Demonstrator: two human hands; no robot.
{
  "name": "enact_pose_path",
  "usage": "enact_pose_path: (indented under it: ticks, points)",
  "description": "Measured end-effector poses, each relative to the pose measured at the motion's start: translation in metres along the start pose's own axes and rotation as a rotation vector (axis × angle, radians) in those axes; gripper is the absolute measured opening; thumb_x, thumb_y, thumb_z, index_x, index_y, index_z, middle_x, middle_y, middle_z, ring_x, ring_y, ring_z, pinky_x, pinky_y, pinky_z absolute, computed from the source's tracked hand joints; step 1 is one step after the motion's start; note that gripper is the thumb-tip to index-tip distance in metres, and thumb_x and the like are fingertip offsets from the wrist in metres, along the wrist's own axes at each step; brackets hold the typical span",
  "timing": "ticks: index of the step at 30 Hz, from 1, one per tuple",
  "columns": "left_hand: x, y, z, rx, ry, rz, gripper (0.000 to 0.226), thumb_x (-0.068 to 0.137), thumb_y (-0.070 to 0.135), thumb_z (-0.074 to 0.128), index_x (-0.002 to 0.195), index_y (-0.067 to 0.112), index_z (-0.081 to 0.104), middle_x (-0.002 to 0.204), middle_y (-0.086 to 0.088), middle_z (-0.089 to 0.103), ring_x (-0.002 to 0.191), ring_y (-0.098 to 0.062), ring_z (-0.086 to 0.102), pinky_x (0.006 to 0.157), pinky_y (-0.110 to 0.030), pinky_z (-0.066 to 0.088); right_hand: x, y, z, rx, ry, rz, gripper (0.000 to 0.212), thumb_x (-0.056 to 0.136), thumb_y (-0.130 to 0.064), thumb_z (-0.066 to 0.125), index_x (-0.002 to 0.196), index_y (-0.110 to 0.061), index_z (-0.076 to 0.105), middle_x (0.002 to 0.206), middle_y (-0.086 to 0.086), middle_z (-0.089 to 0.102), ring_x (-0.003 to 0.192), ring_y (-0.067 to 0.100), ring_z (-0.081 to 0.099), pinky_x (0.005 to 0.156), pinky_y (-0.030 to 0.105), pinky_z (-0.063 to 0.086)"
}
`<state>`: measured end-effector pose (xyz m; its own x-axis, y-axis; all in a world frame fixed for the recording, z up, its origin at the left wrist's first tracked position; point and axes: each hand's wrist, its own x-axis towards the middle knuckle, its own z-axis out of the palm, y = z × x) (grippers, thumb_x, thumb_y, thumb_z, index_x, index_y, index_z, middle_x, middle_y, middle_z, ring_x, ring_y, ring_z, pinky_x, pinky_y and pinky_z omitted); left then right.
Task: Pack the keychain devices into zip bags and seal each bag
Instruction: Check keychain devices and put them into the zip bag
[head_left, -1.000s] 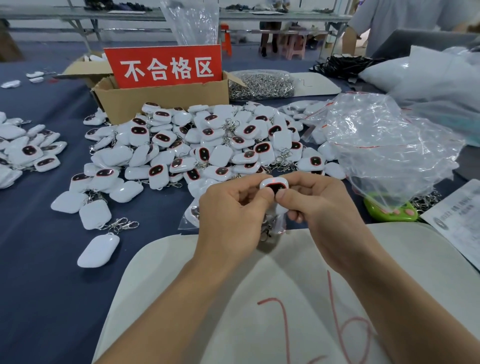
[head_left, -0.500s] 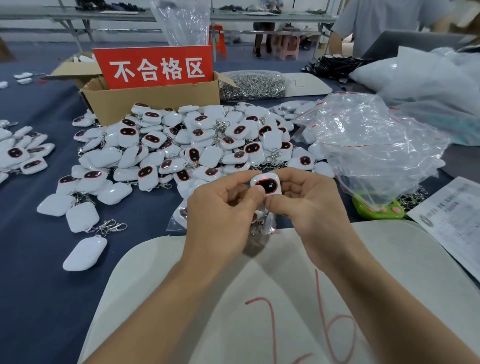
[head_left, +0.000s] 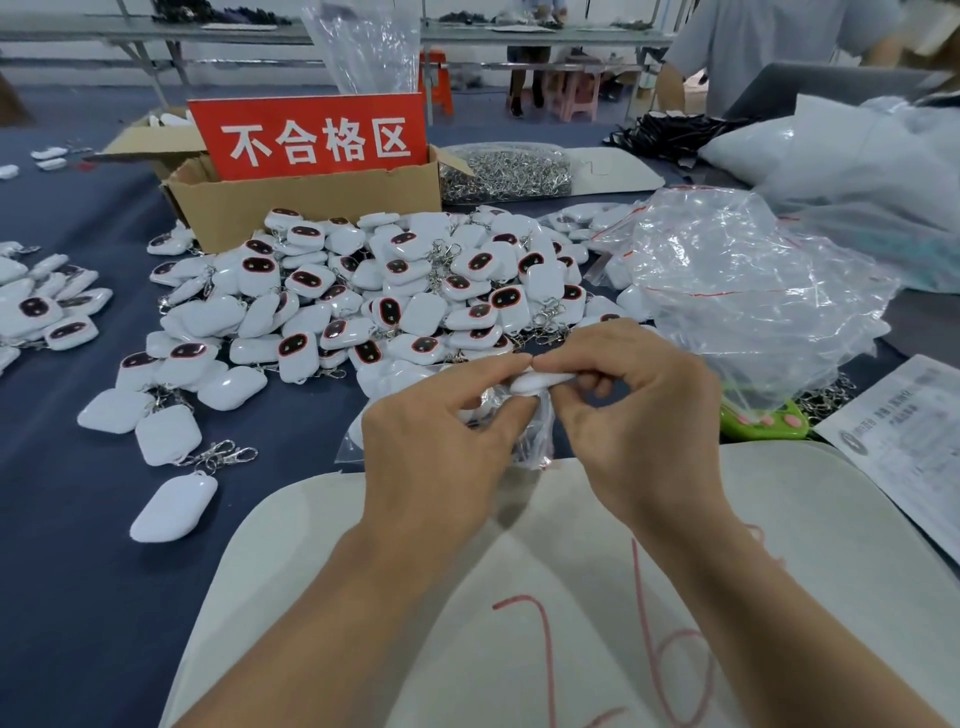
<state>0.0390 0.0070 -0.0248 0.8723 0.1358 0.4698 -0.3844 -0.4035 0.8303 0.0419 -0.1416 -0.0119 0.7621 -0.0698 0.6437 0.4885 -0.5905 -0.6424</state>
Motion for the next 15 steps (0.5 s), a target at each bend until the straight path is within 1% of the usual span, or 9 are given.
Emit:
enact_pose_path:
  ticks: [2,4,6,8,10,12,13,14,15]
  points:
    - [0.002,0.000,0.000,-0.019,-0.008,-0.034,0.042,0.078,0.028,0.079,0.111,0.053,0.069,0.092,0.034,0.073,0.087,0.009,0.070,0.081,-0.006,0.048,0.000,-0.001,0.000,0.000,-0.008,0.012,0.037,0.074,0.009,0.078,0.090,-0.025,0.081,0.083,-0.018,0.066,0.072,0.014,0.059,0.066,0.014,0.046]
    - [0.004,-0.002,0.001,-0.080,-0.021,-0.076,0.030,0.083,0.026,0.080,0.104,0.047,0.075,0.085,0.027,0.075,0.082,0.003,0.072,0.078,-0.012,0.053,0.000,-0.004,0.001,-0.023,-0.028,0.024,0.041,0.076,0.008,0.077,0.099,-0.026,0.080,0.085,-0.020,0.065,0.076,0.012,0.059,0.071,0.015,0.048]
    - [0.008,-0.003,0.000,-0.228,-0.027,-0.179,0.020,0.085,0.024,0.080,0.096,0.042,0.080,0.081,0.016,0.078,0.078,-0.005,0.075,0.075,-0.019,0.058,-0.002,-0.006,0.001,-0.050,-0.046,0.020,0.047,0.078,0.008,0.075,0.112,-0.023,0.080,0.102,-0.018,0.070,0.092,0.002,0.064,0.088,0.015,0.051]
    - [0.012,-0.001,-0.002,-0.377,-0.018,-0.276,0.016,0.085,0.024,0.080,0.087,0.040,0.082,0.078,0.006,0.079,0.071,-0.012,0.075,0.067,-0.024,0.060,-0.002,-0.007,-0.001,-0.085,-0.081,-0.021,0.051,0.078,0.005,0.079,0.121,-0.023,0.077,0.118,-0.017,0.071,0.114,-0.001,0.063,0.103,0.020,0.049]
    - [0.015,0.002,-0.004,-0.491,-0.001,-0.352,0.021,0.088,0.015,0.078,0.081,0.034,0.083,0.074,-0.002,0.078,0.062,-0.016,0.072,0.061,-0.023,0.058,-0.001,-0.007,-0.001,-0.107,-0.118,-0.053,0.053,0.079,0.001,0.083,0.125,-0.024,0.075,0.122,-0.023,0.066,0.120,-0.001,0.061,0.106,0.022,0.047]
    - [0.017,0.003,-0.004,-0.568,0.017,-0.406,0.022,0.094,0.012,0.073,0.081,0.026,0.083,0.071,-0.006,0.076,0.057,-0.016,0.068,0.056,-0.023,0.056,-0.001,-0.006,0.001,-0.087,-0.128,-0.047,0.046,0.083,-0.005,0.082,0.124,-0.026,0.075,0.118,-0.030,0.065,0.114,-0.007,0.060,0.102,0.017,0.047]
    - [0.016,0.003,-0.005,-0.581,0.029,-0.413,0.022,0.097,0.015,0.069,0.082,0.023,0.083,0.069,-0.007,0.075,0.055,-0.016,0.066,0.054,-0.024,0.055,-0.001,-0.005,0.001,-0.061,-0.113,-0.021,0.039,0.086,-0.010,0.080,0.120,-0.029,0.077,0.110,-0.033,0.068,0.104,-0.010,0.061,0.095,0.012,0.047]
    - [0.015,0.003,-0.005,-0.523,0.050,-0.390,0.022,0.099,0.021,0.067,0.082,0.023,0.081,0.065,-0.004,0.073,0.053,-0.014,0.063,0.053,-0.025,0.053,0.000,-0.004,0.001,-0.029,-0.086,0.022,0.029,0.089,-0.014,0.077,0.113,-0.030,0.080,0.095,-0.031,0.071,0.091,-0.010,0.062,0.086,0.008,0.046]
    - [0.013,0.000,-0.004,-0.356,0.064,-0.328,0.024,0.098,0.031,0.065,0.080,0.025,0.078,0.062,0.001,0.070,0.053,-0.011,0.061,0.055,-0.025,0.050,0.001,-0.002,0.000,-0.002,-0.057,0.074,0.021,0.092,-0.017,0.073,0.106,-0.030,0.081,0.081,-0.024,0.072,0.077,-0.006,0.061,0.075,0.006,0.045]
